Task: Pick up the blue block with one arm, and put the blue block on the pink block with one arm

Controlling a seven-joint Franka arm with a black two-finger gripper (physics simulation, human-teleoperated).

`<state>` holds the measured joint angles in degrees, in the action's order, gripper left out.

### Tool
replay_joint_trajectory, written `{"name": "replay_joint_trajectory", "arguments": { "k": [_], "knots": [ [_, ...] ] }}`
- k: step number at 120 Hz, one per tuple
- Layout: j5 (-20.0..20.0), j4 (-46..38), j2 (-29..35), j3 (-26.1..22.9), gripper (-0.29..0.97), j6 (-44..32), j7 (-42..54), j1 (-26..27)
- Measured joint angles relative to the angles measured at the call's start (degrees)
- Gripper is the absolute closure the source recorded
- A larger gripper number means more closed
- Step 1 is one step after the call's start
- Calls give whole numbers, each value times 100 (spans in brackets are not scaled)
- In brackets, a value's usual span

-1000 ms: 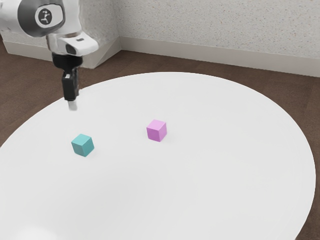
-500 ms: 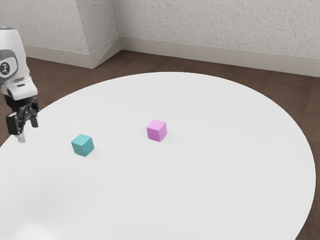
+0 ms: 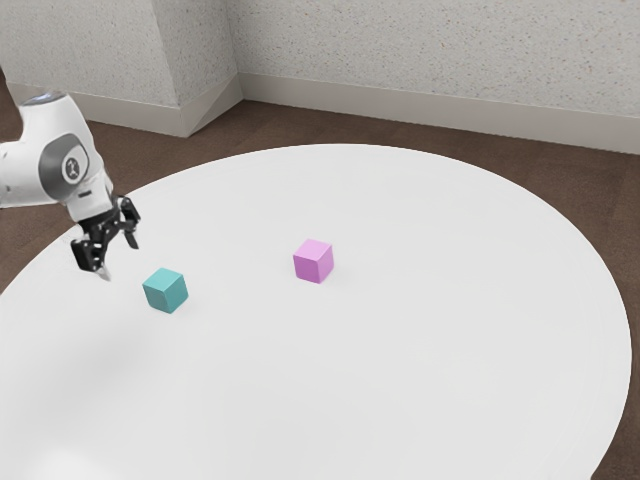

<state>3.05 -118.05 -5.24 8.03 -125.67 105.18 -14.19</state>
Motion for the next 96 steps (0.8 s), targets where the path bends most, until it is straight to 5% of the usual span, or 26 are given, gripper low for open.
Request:
{"name": "replay_joint_trajectory", "arguments": {
  "k": [35, 96],
  "knots": [
    [844, 361, -796, -9, 0, -258, 514, 47],
    [976, 1560, -2124, -21, 0, -421, 1005, -70]
  ]
}}
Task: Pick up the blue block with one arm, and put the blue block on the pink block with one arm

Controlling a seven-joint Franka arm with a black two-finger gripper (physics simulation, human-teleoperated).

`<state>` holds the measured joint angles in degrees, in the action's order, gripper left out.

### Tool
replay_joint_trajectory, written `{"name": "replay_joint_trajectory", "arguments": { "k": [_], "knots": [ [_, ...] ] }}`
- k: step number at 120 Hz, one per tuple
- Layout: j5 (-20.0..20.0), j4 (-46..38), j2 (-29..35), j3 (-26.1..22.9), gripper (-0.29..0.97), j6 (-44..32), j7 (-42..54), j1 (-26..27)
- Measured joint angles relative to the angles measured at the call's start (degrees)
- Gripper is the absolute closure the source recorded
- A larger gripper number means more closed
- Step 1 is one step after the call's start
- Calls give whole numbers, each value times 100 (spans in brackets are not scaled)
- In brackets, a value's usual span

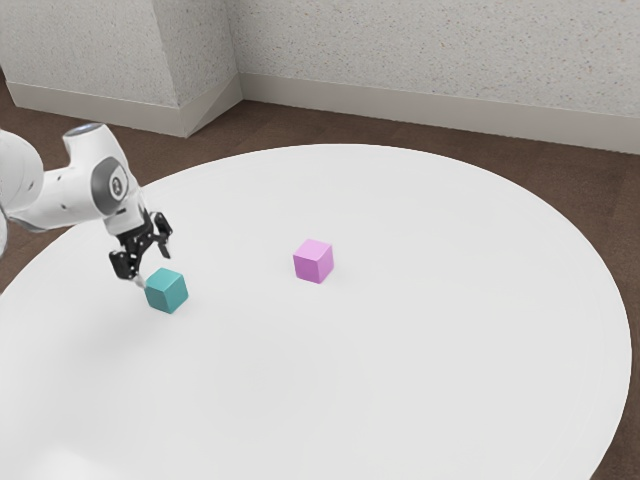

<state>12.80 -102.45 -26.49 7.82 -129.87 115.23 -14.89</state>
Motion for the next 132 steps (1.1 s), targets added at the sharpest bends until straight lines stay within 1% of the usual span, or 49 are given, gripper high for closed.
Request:
{"name": "replay_joint_trajectory", "arguments": {
  "k": [25, 70, 108, 115, 126, 132],
  "knots": [
    [10, 534, -483, -18, 0, 52, 112, -69],
    [53, 664, -778, -222, 0, 172, 236, -75],
    [61, 663, -946, -233, 1, 249, 294, -141],
    [63, 663, -974, -230, 5, 253, 301, -144],
    [61, 669, -981, -229, 20, 256, 310, -145],
    [49, 681, -972, -220, 24, 256, 317, -150]
  ]
}}
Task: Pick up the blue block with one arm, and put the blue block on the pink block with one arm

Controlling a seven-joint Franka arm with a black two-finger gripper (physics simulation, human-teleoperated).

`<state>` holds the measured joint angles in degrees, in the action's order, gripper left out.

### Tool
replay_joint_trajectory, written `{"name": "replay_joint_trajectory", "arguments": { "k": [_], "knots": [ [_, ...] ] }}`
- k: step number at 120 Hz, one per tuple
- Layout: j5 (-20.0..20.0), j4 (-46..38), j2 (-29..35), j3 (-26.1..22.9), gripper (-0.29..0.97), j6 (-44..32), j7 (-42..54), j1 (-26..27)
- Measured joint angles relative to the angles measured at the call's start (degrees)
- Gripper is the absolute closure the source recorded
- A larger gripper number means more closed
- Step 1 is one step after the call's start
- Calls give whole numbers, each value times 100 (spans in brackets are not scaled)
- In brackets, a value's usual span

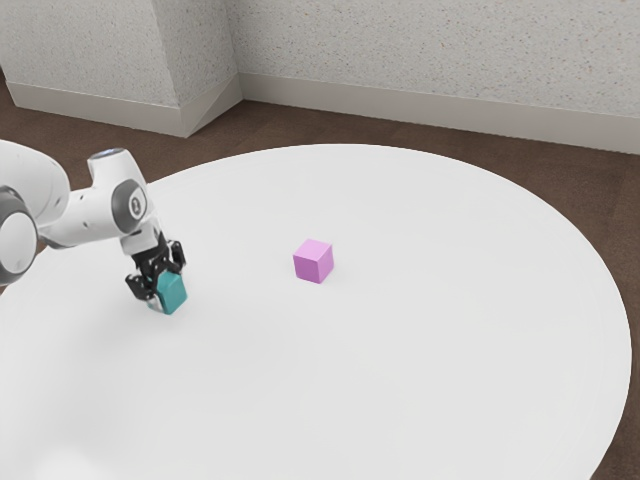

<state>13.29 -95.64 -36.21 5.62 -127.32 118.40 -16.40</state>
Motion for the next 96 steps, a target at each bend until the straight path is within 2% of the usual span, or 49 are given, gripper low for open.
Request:
{"name": "replay_joint_trajectory", "arguments": {
  "k": [23, 42, 54, 82, 96],
  "knots": [
    [-22, -107, 361, 9, 35, 38, 29, -4],
    [-17, -345, 1124, -6, 36, 386, 22, 72],
    [-23, -313, 1388, -11, 36, 659, -41, 322],
    [-39, 187, 1369, -26, 32, 995, -182, 826],
    [-42, 740, 1027, -19, 31, 1070, -265, 1085]
  ]
}}
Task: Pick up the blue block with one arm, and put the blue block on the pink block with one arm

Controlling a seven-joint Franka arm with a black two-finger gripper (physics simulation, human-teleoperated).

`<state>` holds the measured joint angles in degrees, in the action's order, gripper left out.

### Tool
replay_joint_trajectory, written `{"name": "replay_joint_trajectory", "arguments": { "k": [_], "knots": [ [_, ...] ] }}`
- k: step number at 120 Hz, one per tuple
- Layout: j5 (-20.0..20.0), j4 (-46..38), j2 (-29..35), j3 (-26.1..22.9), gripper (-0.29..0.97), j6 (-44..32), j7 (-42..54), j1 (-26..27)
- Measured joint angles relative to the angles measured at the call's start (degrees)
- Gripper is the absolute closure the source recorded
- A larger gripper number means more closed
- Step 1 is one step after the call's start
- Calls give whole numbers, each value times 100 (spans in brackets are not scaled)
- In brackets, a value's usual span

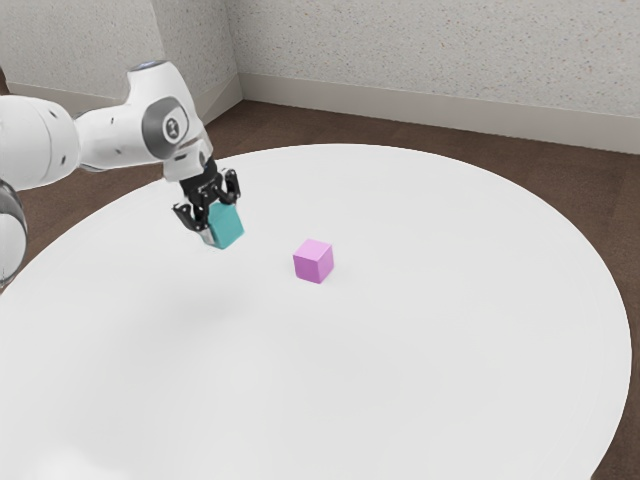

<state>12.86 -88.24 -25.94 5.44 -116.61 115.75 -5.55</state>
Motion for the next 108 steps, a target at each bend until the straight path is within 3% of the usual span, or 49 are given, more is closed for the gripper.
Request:
{"name": "replay_joint_trajectory", "arguments": {
  "k": [46, 63, 108],
  "knots": [
    [6, 2248, -1589, 66, 32, 217, -243, 333],
    [67, 3212, -2353, 312, 32, 361, -303, 614],
    [712, 3912, -2966, 343, 32, 514, -586, 738]
  ]
}}
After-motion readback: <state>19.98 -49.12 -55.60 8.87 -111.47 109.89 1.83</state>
